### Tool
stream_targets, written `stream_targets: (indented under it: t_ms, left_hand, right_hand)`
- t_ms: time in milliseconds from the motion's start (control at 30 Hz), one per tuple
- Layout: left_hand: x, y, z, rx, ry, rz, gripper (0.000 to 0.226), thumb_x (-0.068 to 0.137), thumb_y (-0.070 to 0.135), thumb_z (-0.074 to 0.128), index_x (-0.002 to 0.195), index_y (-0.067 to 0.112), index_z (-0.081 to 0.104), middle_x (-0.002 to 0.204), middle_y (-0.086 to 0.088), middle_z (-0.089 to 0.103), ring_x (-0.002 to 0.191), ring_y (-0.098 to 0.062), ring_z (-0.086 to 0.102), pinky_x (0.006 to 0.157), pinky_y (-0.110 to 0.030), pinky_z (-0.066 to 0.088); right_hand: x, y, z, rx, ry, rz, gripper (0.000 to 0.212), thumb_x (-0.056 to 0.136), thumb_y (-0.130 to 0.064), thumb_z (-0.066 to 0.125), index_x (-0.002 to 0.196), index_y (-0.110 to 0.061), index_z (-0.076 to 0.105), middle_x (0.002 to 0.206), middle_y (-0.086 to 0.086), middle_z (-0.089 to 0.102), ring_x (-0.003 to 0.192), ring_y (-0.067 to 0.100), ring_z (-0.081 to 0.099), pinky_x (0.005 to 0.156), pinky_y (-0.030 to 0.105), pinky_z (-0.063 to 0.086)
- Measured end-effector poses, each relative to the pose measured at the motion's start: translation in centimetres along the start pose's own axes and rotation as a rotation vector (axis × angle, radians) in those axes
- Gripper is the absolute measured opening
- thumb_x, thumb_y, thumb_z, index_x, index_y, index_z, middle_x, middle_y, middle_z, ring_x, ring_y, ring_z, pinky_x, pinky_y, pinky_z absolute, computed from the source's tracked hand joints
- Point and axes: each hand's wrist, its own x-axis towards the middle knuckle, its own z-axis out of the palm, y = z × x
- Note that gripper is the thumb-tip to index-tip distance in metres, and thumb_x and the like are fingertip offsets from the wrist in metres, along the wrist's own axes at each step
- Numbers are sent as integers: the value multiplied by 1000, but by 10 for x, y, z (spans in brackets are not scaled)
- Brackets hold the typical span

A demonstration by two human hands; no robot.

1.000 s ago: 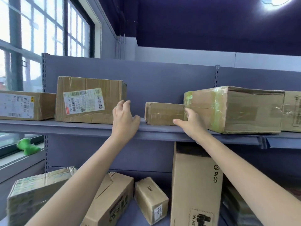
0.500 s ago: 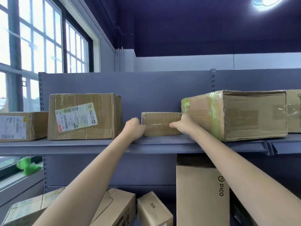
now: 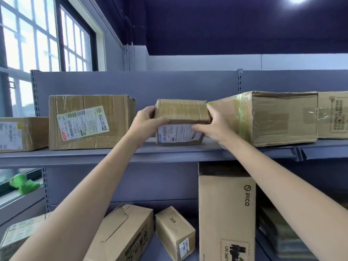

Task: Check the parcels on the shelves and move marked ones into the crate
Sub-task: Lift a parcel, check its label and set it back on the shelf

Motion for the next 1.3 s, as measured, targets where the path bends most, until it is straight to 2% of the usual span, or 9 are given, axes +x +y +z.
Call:
stream_targets:
  t_ms: [167,267,533,733,900,1000,1133,1200,1300]
  left_hand:
    - [-16,25,-6,-157,28,217,34,80,4,70,98,31,58,95,13,66,89,2,63,78,-16,53]
    - [-25,35,-6,-210,126,240,21,83,11,68,98,25,61,91,8,68,90,-10,66,78,-28,56]
    - [-48,50,-8,-176,216,239,5,88,19,63,86,23,64,81,3,68,80,-15,67,75,-38,56]
    - [-57,47,-11,-172,233,186,14,90,22,60,78,23,67,76,0,67,75,-17,64,77,-48,54]
    - [-63,51,-15,-132,226,174,20,91,19,58,80,33,67,67,13,69,70,-8,66,75,-40,56]
    - [-62,51,-19,-73,225,181,13,89,24,62,100,27,68,89,8,72,87,-10,67,86,-42,55]
    - [-64,43,-12,207,321,129,75,86,36,64,146,13,27,151,-2,33,139,-14,29,106,-16,21]
    - [-67,39,-4,167,281,88,78,88,40,60,148,12,19,156,-1,22,142,-12,21,105,-12,14]
    - [-70,37,3,-181,100,62,52,87,44,54,132,21,49,134,4,56,124,-9,50,110,-36,35]
  right_hand:
    - [-12,-19,-9,126,140,-157,90,66,-35,80,141,-13,36,132,-4,55,120,8,52,101,32,44]
    - [-18,-29,-10,170,216,-218,61,76,-26,76,127,-9,50,111,-9,62,99,-1,57,81,14,46]
    - [-41,-37,-10,237,254,-247,52,72,-32,78,113,-9,56,89,-14,58,80,-2,57,61,6,44]
    - [-50,-38,-6,302,172,-220,50,65,-37,81,104,-21,52,104,-2,57,93,7,57,76,20,49]
    - [-59,-40,-9,377,-68,-140,56,66,-30,77,117,-18,59,109,-5,64,98,5,61,82,22,49]
    - [-66,-40,-6,466,-63,-139,35,67,-28,74,100,-17,68,87,-11,71,82,1,66,73,19,53]
    - [-67,-40,4,696,204,-24,13,77,-28,72,86,-19,70,84,-6,71,89,14,67,86,39,54]
    - [-67,-43,9,825,255,35,13,81,-29,69,89,-20,68,94,-1,71,99,21,66,93,45,51]
    - [-74,-49,17,873,147,57,12,89,-30,58,96,-22,64,101,-1,68,98,17,63,92,37,49]
